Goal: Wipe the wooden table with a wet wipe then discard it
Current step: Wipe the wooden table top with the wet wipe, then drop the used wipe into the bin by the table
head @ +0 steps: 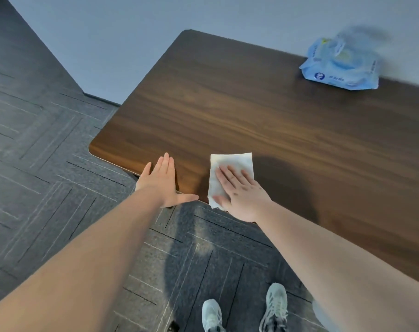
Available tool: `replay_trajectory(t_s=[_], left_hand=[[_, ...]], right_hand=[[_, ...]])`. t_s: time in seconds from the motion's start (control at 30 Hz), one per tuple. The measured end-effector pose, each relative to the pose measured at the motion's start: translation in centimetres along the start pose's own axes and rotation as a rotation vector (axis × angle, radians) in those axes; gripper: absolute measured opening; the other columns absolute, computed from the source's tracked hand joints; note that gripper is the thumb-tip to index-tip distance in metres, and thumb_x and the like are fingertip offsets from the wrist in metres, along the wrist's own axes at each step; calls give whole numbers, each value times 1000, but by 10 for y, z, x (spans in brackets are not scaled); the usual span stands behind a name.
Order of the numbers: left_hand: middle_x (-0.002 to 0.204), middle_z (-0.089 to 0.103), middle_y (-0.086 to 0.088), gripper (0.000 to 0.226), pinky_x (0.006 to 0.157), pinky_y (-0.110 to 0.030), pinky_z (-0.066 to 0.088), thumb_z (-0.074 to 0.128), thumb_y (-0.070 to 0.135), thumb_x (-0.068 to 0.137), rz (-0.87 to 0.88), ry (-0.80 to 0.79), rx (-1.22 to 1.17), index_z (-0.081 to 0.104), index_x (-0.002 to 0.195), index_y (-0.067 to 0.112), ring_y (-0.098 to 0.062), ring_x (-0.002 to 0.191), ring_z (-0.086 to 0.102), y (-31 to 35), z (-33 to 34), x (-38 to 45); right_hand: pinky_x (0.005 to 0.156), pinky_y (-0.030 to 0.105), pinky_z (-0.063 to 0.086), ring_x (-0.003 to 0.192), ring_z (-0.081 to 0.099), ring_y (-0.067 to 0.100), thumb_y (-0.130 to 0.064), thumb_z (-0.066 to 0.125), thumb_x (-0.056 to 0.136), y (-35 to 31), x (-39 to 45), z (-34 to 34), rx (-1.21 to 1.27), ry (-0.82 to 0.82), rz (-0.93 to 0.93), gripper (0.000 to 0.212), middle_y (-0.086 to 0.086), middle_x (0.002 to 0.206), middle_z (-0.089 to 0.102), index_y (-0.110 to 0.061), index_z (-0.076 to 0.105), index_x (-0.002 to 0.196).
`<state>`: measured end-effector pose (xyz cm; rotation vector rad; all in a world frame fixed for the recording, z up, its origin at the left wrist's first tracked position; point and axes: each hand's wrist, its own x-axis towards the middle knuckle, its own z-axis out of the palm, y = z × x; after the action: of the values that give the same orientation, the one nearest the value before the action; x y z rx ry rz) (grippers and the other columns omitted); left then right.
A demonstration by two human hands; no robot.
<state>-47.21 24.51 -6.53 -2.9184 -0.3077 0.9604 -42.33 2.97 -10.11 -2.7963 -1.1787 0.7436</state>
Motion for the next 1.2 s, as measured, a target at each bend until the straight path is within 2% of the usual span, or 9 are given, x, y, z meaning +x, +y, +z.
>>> replay_trajectory(t_s=[0.23, 0.37, 0.5, 0.6, 0.9, 0.97, 1.03, 1.1, 1.2], left_hand=[[159, -15, -4, 111, 120, -41, 1, 17, 85, 72, 262, 114, 24, -13, 149, 11, -16, 146, -12, 104, -23, -6], [159, -13, -3, 107, 119, -39, 0, 21, 82, 76, 432, 146, 51, -10, 149, 11, -15, 146, -11, 188, -38, -4], [159, -14, 0, 103, 120, -38, -1, 24, 79, 79, 577, 155, 96, -10, 150, 13, -13, 146, -13, 275, -44, -5], [159, -16, 2, 99, 119, -37, -2, 24, 77, 82, 682, 156, 161, -12, 150, 14, -12, 145, -14, 343, -45, -9], [160, -13, 0, 95, 119, -37, -1, 21, 76, 84, 963, 185, 319, -9, 150, 15, -13, 146, -12, 537, -52, -26], [159, -13, 1, 94, 119, -37, -2, 20, 75, 84, 1001, 187, 332, -10, 149, 16, -13, 146, -12, 576, -51, -26], [159, -14, 2, 92, 119, -36, -2, 20, 74, 85, 1036, 187, 341, -11, 149, 16, -12, 145, -12, 613, -50, -28], [159, -14, 2, 91, 120, -37, -1, 21, 74, 85, 1076, 195, 359, -11, 149, 17, -13, 146, -12, 647, -46, -31], [159, -13, 1, 90, 120, -39, -1, 20, 72, 86, 1144, 199, 365, -10, 149, 16, -15, 146, -12, 689, -37, -38]], right_hand=[[117, 36, -15, 140, -28, 12, -65, -6, 84, 76, -112, 37, 113, 55, 294, 68, -7, 155, -26, -28, -30, 136], [116, 34, -15, 140, -26, 9, -66, -8, 81, 131, -191, 63, 193, 86, 523, 76, -7, 156, -24, -26, -26, 142], [113, 30, -15, 138, -23, 5, -74, -23, 70, 185, -275, 91, 244, 163, 782, 92, -8, 156, -20, -24, -19, 147], [111, 28, -18, 138, -23, 2, -66, -5, 81, 218, -332, 107, 339, 157, 946, 80, -9, 157, -20, -25, -18, 148], [111, 27, -15, 145, -16, 9, -64, 2, 86, 307, -432, 141, 448, 269, 1204, 79, -4, 159, -16, -20, -16, 149], [114, 28, -7, 147, -6, 11, -60, 13, 92, 326, -449, 145, 466, 351, 1239, 74, -3, 161, -4, -19, -4, 152], [116, 32, 12, 146, 15, 14, -45, 32, 99, 341, -465, 148, 446, 499, 1245, 60, -1, 158, 21, -17, 21, 150], [108, 38, 38, 134, 44, 19, -27, 50, 97, 352, -476, 153, 341, 663, 1208, 43, 4, 143, 49, -13, 48, 137], [92, 35, 47, 106, 67, 26, -5, 72, 81, 366, -486, 161, 223, 789, 1139, 33, 9, 114, 70, -7, 69, 113]])
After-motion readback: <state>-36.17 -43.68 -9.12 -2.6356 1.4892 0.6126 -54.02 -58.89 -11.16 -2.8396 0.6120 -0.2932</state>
